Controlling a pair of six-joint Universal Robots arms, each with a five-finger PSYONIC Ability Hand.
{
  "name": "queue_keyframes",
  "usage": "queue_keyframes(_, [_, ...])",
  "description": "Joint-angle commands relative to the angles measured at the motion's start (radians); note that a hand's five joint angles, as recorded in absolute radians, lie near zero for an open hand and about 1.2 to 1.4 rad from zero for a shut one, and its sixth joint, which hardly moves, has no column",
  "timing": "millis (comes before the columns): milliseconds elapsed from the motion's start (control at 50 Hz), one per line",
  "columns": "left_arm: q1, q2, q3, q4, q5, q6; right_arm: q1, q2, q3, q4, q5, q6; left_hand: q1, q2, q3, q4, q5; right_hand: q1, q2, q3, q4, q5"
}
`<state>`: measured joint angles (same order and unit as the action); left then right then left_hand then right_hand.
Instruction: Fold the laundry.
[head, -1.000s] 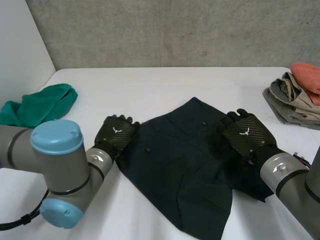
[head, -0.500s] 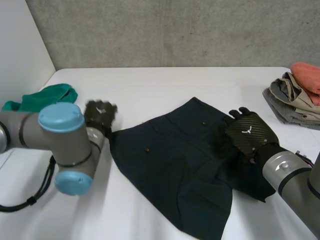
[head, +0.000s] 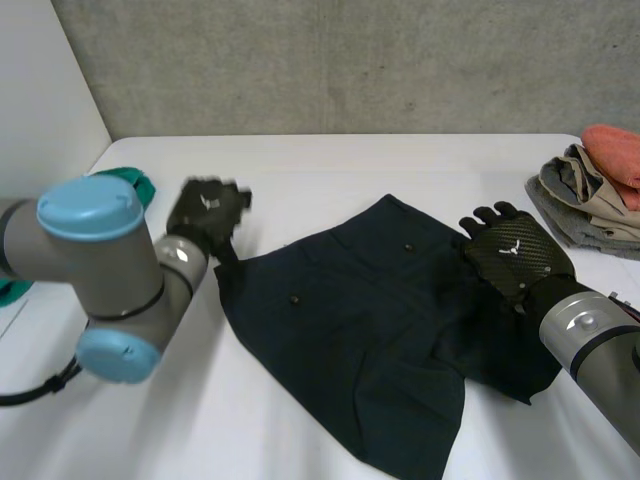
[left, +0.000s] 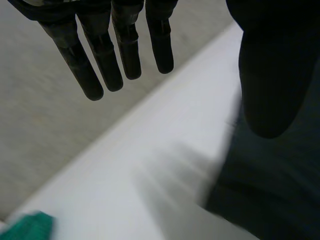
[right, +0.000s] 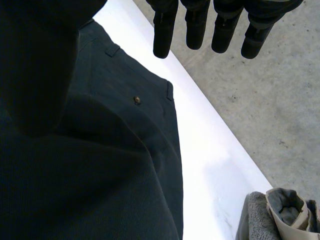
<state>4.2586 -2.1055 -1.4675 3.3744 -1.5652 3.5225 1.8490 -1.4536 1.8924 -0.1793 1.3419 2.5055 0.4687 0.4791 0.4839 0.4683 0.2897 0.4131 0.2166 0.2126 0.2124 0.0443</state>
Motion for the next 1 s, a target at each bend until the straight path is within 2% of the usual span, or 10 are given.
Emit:
queue_keyframes(20, [0.059,-0.011,-0.068,-0.018,0.059,0.0,0.003,0.009,0.004,0.0,-0.001,-0.001,0.053,0.043,0.038,0.053,0.058,-0.239,-0.042,-0.038,-0.038,-0.044])
queue_keyframes(360, [0.096,-0.139,0.016,-0.029,0.113,0.001,0.001,0.012,0.011,-0.009,-0.001,-0.001,0.161,0.151,0.146,0.162,0.166,-0.239,-0.042,-0.038,-0.038,-0.044])
queue_keyframes(420, [0.096,-0.145,0.026,-0.029,0.116,-0.002,0.001,0.013,0.013,-0.009,0.0,-0.002,0.334,0.324,0.319,0.335,0.339,-0.239,-0.042,-0.038,-0.038,-0.044])
queue_keyframes(520, [0.084,-0.172,0.042,-0.029,0.129,-0.008,0.001,0.015,0.013,-0.009,0.0,-0.002,0.926,0.916,0.911,0.927,0.931,-0.239,-0.042,-0.038,-0.038,-0.044])
queue_keyframes(640, [0.092,-0.165,0.076,-0.023,0.106,0.0,-0.002,0.015,0.002,-0.011,0.002,-0.004,0.928,0.917,0.912,0.928,0.932,-0.239,-0.042,-0.038,-0.038,-0.044])
queue_keyframes(720, [0.11,-0.16,0.162,-0.01,0.019,-0.007,-0.008,0.012,-0.015,-0.008,0.005,-0.004,0.928,0.917,0.912,0.928,0.932,-0.239,-0.042,-0.038,-0.038,-0.044])
queue_keyframes(760, [0.164,-0.148,0.226,0.003,-0.071,0.003,-0.008,0.001,-0.025,-0.006,0.006,-0.001,0.928,0.917,0.912,0.928,0.932,-0.239,-0.042,-0.038,-0.038,-0.044])
queue_keyframes(800, [0.185,-0.131,0.259,0.011,-0.108,0.0,-0.008,-0.011,-0.045,-0.003,0.014,0.004,0.928,0.917,0.912,0.928,0.932,-0.239,-0.042,-0.038,-0.038,-0.044])
queue_keyframes(880, [0.179,-0.067,0.334,0.031,-0.081,-0.016,-0.013,-0.037,-0.07,0.0,0.02,0.01,0.928,0.917,0.912,0.928,0.932,-0.239,-0.042,-0.038,-0.038,-0.044])
queue_keyframes(1000, [0.057,-0.018,0.401,0.082,-0.012,-0.082,-0.047,-0.044,-0.085,-0.003,0.039,0.016,0.928,0.917,0.912,0.928,0.932,-0.239,-0.042,-0.038,-0.038,-0.044])
